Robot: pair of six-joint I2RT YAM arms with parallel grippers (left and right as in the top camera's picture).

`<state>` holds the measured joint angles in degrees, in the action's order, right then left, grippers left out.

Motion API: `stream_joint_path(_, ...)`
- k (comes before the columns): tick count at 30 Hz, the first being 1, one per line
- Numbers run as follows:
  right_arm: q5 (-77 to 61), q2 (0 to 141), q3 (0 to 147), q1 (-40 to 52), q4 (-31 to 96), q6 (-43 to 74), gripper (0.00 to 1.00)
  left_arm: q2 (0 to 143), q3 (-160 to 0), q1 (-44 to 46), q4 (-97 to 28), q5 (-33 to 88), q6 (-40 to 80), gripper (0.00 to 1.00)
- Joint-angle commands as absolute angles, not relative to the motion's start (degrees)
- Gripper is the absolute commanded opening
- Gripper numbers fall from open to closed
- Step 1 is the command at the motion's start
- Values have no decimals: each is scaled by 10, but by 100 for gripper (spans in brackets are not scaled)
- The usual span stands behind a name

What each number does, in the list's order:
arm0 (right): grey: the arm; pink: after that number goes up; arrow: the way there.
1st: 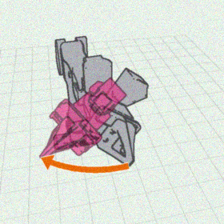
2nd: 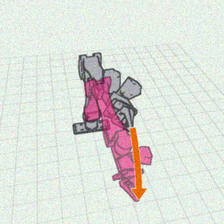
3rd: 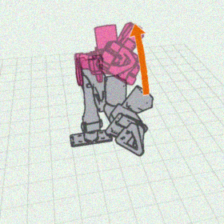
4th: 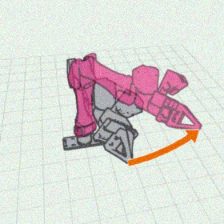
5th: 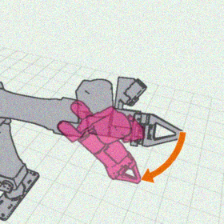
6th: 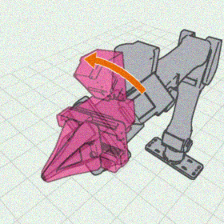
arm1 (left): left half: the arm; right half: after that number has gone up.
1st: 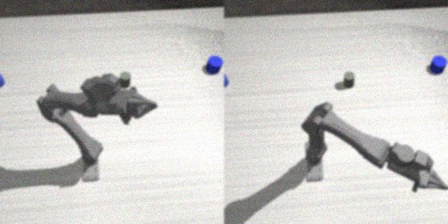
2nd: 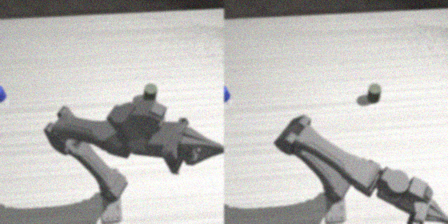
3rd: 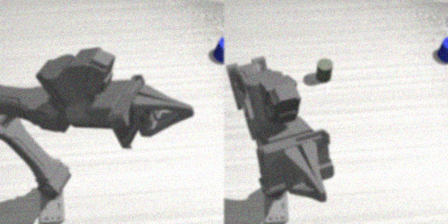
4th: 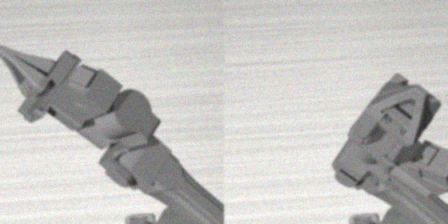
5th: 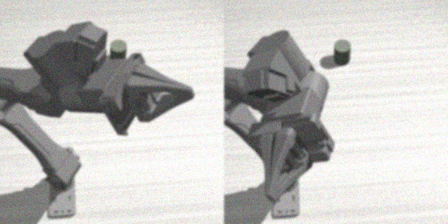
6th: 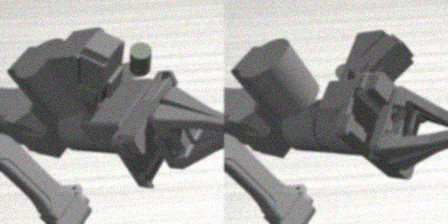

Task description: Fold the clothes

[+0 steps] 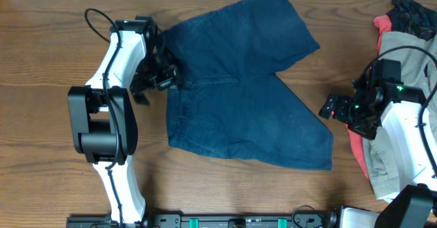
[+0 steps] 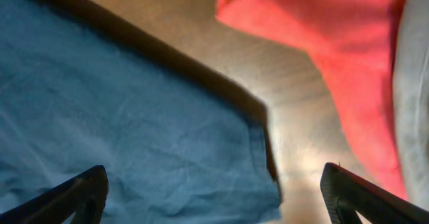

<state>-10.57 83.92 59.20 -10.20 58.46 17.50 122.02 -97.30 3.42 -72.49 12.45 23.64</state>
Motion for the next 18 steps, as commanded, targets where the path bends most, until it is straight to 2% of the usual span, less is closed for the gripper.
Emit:
stream_joint_path(1,-74,831,600,-97,606,306,99,1200,-975,32,-758,98,223,98)
stream_joint_path(9,-60,801,583,-97,654,445,99,1084,-912,32,-765,98,199,98)
stream_joint_path(13,-61,761,548,-95,659,485,99,989,-829,32,-719,114,197,98)
stream_joint_path(18,-64,696,469,-81,644,558,98,855,-698,32,-634,203,218,98)
